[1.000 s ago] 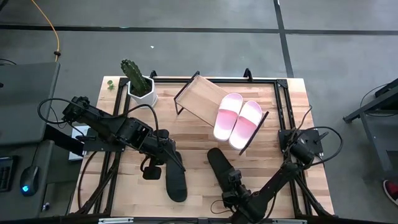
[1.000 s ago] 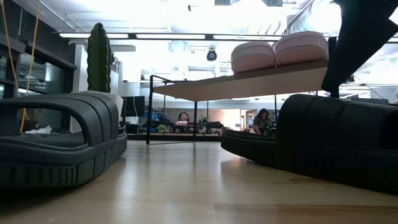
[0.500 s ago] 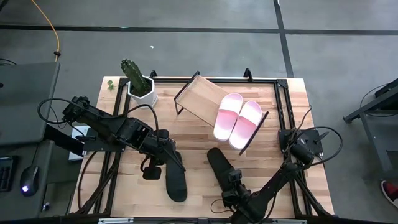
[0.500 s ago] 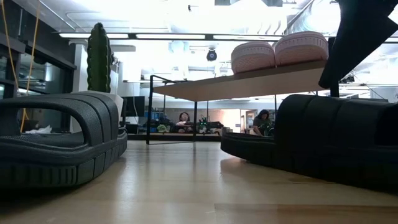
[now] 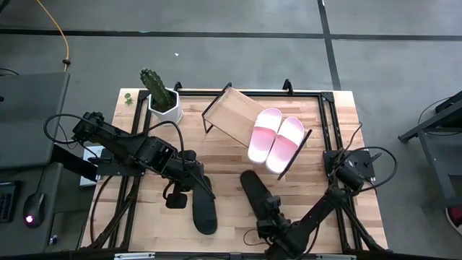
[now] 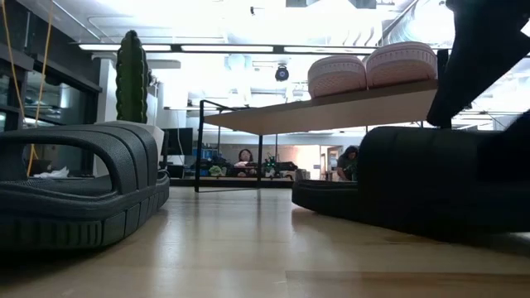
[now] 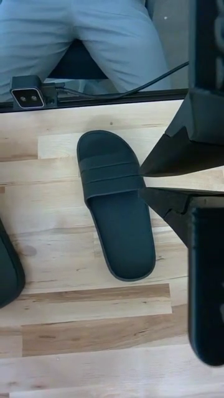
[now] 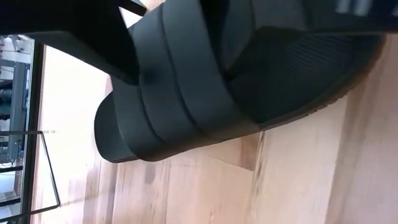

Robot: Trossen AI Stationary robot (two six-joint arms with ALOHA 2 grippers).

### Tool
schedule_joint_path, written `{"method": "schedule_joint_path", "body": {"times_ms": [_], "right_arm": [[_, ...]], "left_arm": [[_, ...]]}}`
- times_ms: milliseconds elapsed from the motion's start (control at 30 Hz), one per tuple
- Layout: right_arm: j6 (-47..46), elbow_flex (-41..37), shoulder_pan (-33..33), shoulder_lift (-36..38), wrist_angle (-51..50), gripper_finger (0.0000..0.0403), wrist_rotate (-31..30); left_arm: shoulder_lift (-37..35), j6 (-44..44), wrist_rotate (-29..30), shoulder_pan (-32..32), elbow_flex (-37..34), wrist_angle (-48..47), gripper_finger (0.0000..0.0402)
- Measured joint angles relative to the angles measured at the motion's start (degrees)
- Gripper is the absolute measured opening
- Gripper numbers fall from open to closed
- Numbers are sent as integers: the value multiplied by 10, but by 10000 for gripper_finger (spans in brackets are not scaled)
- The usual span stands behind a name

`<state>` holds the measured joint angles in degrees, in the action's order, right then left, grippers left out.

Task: Pick and place slides into the shelf
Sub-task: Put the right black slipper on the shelf

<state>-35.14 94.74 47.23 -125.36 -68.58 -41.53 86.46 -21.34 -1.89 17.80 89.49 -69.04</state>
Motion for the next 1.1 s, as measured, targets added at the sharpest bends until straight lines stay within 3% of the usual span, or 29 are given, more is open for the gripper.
{"method": "schedule_joint_path", "body": {"times_ms": [400,1100], "right_arm": [[0,0,-4,0,5,13,24],[40,0,-7,0,64,2,23]], "left_arm": [[0,0,0,0,0,1,31],[0,0,15,0,0,2,31]]}}
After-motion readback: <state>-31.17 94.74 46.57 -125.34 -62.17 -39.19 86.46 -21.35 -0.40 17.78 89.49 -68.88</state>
